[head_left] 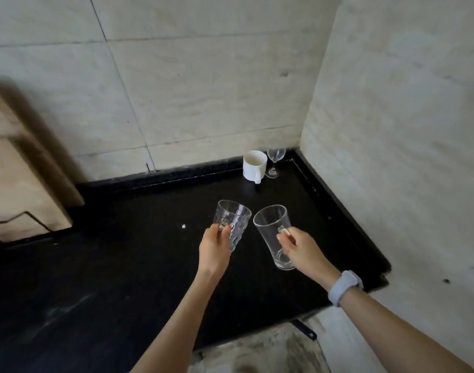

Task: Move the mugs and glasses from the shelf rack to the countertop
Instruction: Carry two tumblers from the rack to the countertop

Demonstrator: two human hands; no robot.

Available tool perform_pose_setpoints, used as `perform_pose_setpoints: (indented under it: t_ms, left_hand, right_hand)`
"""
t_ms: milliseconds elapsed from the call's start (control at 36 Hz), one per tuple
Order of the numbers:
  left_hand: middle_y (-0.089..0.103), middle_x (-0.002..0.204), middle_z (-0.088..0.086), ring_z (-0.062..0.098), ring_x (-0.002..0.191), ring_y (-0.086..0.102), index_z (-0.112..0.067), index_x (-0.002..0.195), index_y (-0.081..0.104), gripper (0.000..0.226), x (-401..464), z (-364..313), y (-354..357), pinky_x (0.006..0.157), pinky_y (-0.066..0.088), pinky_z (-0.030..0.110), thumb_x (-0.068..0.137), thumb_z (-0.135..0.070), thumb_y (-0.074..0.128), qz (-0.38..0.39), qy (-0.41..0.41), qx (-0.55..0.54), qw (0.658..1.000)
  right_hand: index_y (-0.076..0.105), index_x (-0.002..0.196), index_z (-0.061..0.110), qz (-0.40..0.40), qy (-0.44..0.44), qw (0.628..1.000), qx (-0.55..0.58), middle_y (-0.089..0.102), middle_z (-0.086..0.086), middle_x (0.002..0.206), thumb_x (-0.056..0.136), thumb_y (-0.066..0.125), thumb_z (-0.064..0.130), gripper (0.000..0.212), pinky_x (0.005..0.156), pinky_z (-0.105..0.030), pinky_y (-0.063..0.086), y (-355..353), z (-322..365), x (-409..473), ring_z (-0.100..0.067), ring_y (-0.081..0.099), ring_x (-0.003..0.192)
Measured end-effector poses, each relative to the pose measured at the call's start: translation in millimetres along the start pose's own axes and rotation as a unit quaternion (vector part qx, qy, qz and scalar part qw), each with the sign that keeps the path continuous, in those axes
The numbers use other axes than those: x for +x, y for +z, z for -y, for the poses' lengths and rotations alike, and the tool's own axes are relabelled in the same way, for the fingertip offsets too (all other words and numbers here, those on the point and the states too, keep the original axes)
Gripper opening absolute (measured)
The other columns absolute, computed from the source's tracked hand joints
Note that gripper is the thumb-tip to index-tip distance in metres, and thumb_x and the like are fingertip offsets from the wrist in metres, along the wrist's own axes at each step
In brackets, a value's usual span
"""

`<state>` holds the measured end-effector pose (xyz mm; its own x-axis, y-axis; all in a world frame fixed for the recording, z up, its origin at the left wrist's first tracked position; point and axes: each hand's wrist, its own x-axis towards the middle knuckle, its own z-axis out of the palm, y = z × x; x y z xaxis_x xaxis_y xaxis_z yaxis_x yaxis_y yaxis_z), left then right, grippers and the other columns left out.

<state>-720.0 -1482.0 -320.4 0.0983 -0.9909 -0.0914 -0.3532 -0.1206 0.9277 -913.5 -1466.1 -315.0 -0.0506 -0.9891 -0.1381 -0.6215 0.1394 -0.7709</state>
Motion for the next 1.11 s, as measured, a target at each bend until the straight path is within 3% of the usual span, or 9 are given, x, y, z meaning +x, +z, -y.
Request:
perform_pose_setpoints:
  t_ms: [111, 333, 444, 500, 639, 722, 861, 944, 1111]
  left_hand:
    - [0.052, 0.072, 0.009, 0.020, 0.067, 0.048, 0.004, 0.079, 0.053, 0.038, 53, 3, 1, 0.062, 0.038, 0.035, 0.093, -0.029, 0.044, 0.012, -0.077, 0.034, 0.996]
    - [0.062, 0.085, 0.016, 0.023, 0.073, 0.055, 0.001, 0.092, 0.062, 0.032, 143, 18, -2, 0.069, 0.049, 0.041, 0.092, -0.027, 0.048, 0.010, -0.150, -0.009, 0.989]
    - [0.068, 0.095, 0.014, 0.019, 0.080, 0.060, -0.005, 0.093, 0.065, 0.028, 185, 31, 5, 0.076, 0.050, 0.041, 0.092, -0.028, 0.050, -0.016, -0.143, 0.021, 0.989]
    - [0.067, 0.095, 0.003, 0.017, 0.088, 0.061, -0.014, 0.096, 0.067, 0.019, 203, 38, 9, 0.080, 0.049, 0.036, 0.091, -0.025, 0.052, -0.028, -0.150, 0.018, 0.988]
    - [0.062, 0.077, -0.008, 0.007, 0.068, 0.058, -0.020, 0.074, 0.069, 0.016, 232, 56, 24, 0.056, 0.041, 0.018, 0.085, -0.014, 0.059, -0.079, -0.123, 0.008, 0.989]
    - [0.061, 0.088, -0.013, 0.002, 0.073, 0.059, -0.028, 0.074, 0.068, 0.022, 241, 66, 35, 0.060, 0.044, 0.009, 0.084, -0.010, 0.062, -0.107, -0.109, -0.006, 0.988]
    - [0.056, 0.126, -0.006, -0.002, 0.089, 0.055, -0.016, 0.106, 0.068, 0.021, 258, 82, 53, 0.064, 0.043, -0.003, 0.087, -0.016, 0.060, -0.142, -0.117, -0.029, 0.982]
    - [0.055, 0.132, -0.007, -0.005, 0.089, 0.056, -0.017, 0.107, 0.068, 0.021, 268, 84, 59, 0.069, 0.044, 0.004, 0.087, -0.016, 0.060, -0.154, -0.116, -0.052, 0.980]
    - [0.051, 0.138, -0.009, 0.008, 0.112, 0.056, -0.015, 0.110, 0.067, 0.024, 285, 89, 63, 0.093, 0.040, 0.019, 0.086, -0.017, 0.062, -0.142, -0.154, -0.066, 0.976]
  right_hand:
    - [0.047, 0.076, 0.013, 0.022, 0.016, 0.991, -0.134, 0.059, -0.009, 0.088, 0.094, 0.040, 0.032, 0.027, 0.078, -0.042, 0.043, 3, 10, 62, -0.030, 0.052, 0.090]
    - [0.034, 0.063, 0.025, 0.088, 0.024, 0.983, -0.156, 0.052, -0.001, 0.078, 0.095, 0.034, 0.037, 0.034, 0.067, -0.035, 0.038, 26, 22, 169, -0.025, 0.052, 0.075]
    - [0.046, 0.074, 0.018, 0.095, 0.031, 0.988, -0.120, 0.065, -0.006, 0.083, 0.095, 0.035, 0.038, 0.031, 0.075, -0.038, 0.047, 40, 17, 213, -0.031, 0.063, 0.080]
    - [0.049, 0.078, 0.016, 0.093, 0.024, 0.990, -0.107, 0.068, -0.010, 0.090, 0.094, 0.038, 0.035, 0.028, 0.076, -0.037, 0.044, 49, 13, 230, -0.032, 0.063, 0.086]
    - [0.056, 0.086, 0.008, 0.065, 0.026, 0.996, -0.050, 0.069, -0.014, 0.088, 0.093, 0.042, 0.033, 0.030, 0.081, -0.047, 0.050, 69, 6, 262, -0.035, 0.065, 0.083]
    - [0.058, 0.085, 0.007, 0.044, 0.028, 0.998, -0.022, 0.070, -0.012, 0.085, 0.093, 0.045, 0.033, 0.029, 0.080, -0.046, 0.051, 80, 2, 275, -0.032, 0.065, 0.081]
    - [0.060, 0.087, 0.006, 0.022, 0.025, 0.999, 0.005, 0.070, -0.010, 0.086, 0.092, 0.047, 0.031, 0.029, 0.077, -0.041, 0.052, 94, -5, 292, -0.028, 0.066, 0.079]
    - [0.061, 0.087, 0.005, 0.012, 0.014, 1.000, 0.006, 0.070, -0.012, 0.086, 0.092, 0.048, 0.030, 0.029, 0.072, -0.035, 0.048, 99, -6, 303, -0.029, 0.066, 0.078]
    - [0.059, 0.086, 0.001, 0.003, 0.016, 0.999, 0.048, 0.069, -0.016, 0.086, 0.091, 0.052, 0.028, 0.028, 0.077, -0.048, 0.052, 105, 1, 317, -0.032, 0.065, 0.081]
